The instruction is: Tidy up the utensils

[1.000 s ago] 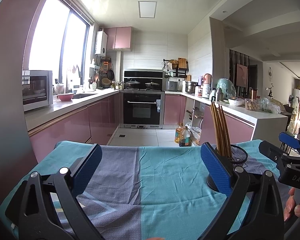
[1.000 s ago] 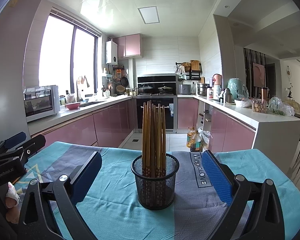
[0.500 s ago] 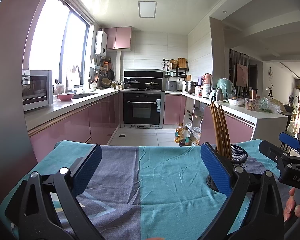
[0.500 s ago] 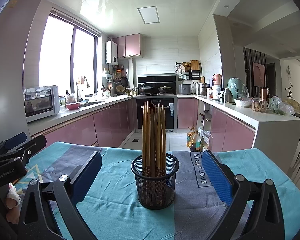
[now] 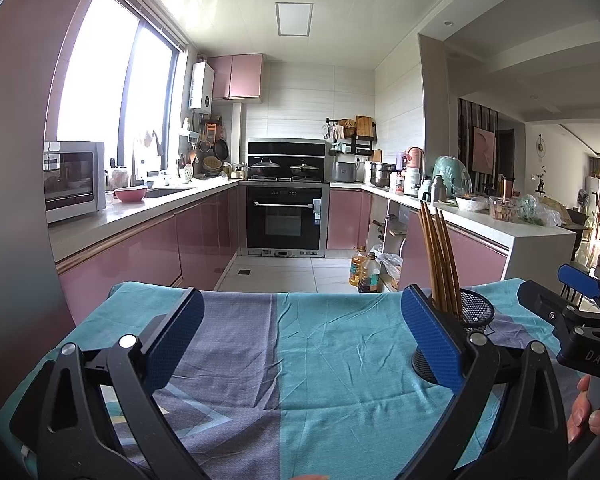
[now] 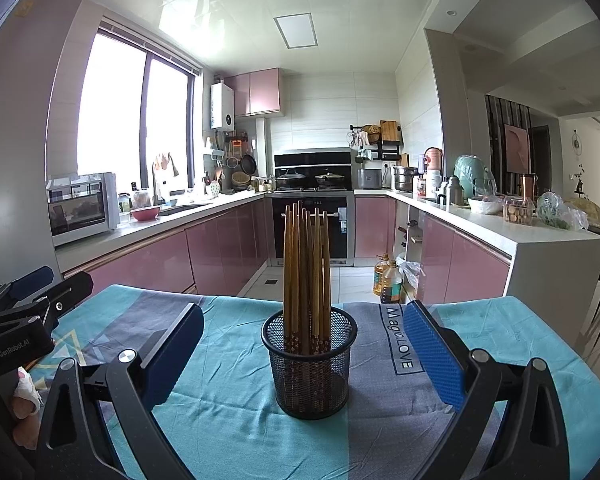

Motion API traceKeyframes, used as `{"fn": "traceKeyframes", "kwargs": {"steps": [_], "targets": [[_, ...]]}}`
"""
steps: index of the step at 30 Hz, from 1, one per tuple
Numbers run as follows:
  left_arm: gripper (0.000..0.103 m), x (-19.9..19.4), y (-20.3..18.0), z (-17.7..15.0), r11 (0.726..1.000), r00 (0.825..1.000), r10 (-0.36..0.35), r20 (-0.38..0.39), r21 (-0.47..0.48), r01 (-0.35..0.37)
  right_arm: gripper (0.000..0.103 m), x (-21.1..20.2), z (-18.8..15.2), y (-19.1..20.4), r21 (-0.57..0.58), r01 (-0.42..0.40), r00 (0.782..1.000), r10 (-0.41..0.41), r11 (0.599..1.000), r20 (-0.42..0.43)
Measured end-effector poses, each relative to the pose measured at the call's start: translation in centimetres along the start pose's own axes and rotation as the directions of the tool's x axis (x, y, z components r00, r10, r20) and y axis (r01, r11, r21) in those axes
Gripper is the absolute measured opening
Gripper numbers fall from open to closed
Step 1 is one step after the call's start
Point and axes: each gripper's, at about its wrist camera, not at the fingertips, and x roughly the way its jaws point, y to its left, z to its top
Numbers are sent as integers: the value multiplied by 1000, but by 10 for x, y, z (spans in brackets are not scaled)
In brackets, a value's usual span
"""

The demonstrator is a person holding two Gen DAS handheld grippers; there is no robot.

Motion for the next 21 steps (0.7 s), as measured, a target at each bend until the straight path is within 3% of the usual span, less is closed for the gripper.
{"fn": "traceKeyframes", "kwargs": {"steps": [21], "targets": [[97, 1, -2, 0, 1000, 1000, -1, -1, 3, 1, 97, 0, 0, 1, 5, 3, 1000, -3, 1000, -1]]}}
